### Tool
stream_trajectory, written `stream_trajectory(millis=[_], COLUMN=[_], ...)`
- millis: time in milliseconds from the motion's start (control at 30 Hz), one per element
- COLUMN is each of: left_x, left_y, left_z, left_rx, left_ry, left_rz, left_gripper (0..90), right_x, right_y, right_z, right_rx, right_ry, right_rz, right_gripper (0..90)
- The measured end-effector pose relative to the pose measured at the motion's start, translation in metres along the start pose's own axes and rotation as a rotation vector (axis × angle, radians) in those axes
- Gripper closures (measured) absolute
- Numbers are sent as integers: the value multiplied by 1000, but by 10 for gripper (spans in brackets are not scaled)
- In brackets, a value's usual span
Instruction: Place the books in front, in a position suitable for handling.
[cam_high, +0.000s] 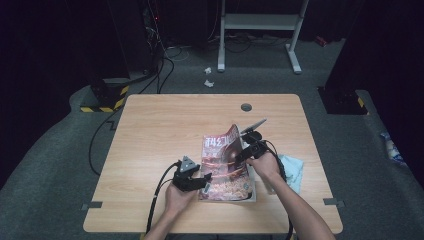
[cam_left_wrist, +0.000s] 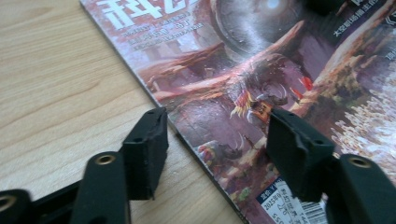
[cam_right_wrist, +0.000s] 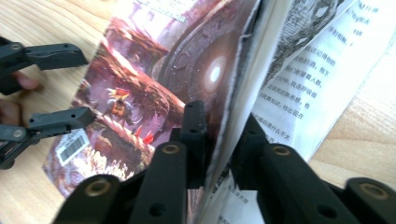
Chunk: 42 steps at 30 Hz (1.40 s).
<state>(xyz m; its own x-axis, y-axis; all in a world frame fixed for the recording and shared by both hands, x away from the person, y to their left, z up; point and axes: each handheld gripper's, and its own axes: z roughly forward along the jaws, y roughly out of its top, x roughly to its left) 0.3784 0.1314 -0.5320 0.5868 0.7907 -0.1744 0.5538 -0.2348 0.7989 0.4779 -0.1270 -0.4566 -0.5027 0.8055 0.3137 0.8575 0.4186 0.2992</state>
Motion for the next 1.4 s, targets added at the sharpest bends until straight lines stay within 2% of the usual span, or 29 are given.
stream_trajectory(millis=[133,267,533,667,867,1033,1100,1133,1200,1233,1333,1400], left_x=[4,5,4,3,6,5,5,3,-3,-6,-9,-10], left_y=[0,0,0,0,0,1,3,4,6,7,10,11], left_z=[-1,-1,1,3,3,3,4,6,10,12,15,14], left_rx=[-4,-7,-15,-21,-22,-15,0,7,22,26,38,46], left_ry=[-19,-32,-41,-35,-83,-131,-170,-197,-241,-251,-247,-229], left_rz=[-42,-43,-31,-34,-64,-66,-69,-82,-81,-86,-89,-73], left_gripper=[311,286,235,208,185,159,152,146,144,145,161,223], right_x=[2,-1,3,8,16,22,23,23,24,25,25,23], right_y=[-3,-7,-9,-7,-2,-1,-1,-1,-2,-2,-4,-5], right_z=[-7,-15,-24,-31,-46,-53,-54,-54,-56,-57,-59,-59], right_rx=[-39,-125,-179,-200,-237,-259,-261,-263,-271,-273,-278,-282], right_ry=[29,102,134,122,128,133,146,158,170,172,175,180], right_rz=[-11,-13,-38,-56,-87,-111,-113,-111,-114,-119,-130,-126], right_gripper=[838,860,871,872,874,875,875,876,875,876,875,876])
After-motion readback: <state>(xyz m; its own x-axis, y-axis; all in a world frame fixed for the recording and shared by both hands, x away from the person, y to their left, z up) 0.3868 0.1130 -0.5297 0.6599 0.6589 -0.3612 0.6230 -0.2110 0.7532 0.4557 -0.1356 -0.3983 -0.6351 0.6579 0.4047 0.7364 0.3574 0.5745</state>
